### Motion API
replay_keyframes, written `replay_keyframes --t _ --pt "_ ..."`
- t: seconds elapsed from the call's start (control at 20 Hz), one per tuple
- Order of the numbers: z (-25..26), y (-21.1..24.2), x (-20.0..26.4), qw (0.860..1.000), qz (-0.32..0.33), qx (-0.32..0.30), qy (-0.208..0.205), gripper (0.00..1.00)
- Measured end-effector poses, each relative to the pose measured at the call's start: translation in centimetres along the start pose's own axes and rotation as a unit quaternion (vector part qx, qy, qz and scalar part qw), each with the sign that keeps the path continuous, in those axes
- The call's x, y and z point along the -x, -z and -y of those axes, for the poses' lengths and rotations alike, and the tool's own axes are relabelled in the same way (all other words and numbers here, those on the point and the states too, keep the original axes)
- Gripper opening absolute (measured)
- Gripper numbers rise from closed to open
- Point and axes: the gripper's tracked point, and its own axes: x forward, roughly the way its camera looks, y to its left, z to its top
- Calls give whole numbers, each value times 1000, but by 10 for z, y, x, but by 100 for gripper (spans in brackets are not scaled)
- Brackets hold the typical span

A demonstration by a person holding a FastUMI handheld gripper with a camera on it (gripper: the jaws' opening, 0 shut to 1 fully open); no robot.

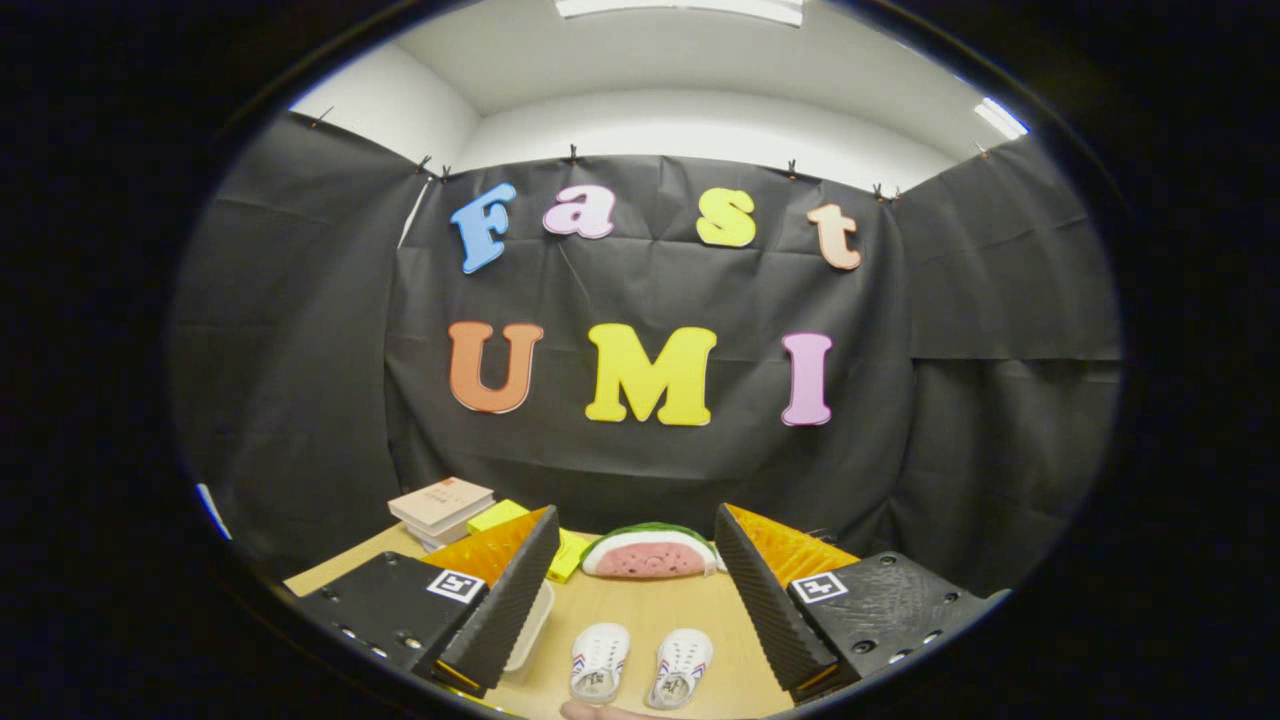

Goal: Open the storage box then place both shoes into the box .Put the left shoe in first, then the right shoe, with the right side of both shoes facing outward in a uniform manner.

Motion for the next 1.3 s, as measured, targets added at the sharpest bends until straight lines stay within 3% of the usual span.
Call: replay_keyframes --t 0.45,0.9,1.05,1.2,1.3 --pt "-16 29 -12 997 -31 -14 -69 95" --pt "-35 103 -77 979 -130 -47 -151 95" --pt "-44 143 -106 962 -187 -71 -185 95" --pt "-57 181 -123 933 -251 -110 -234 96" --pt "-68 203 -134 905 -293 -141 -273 96"
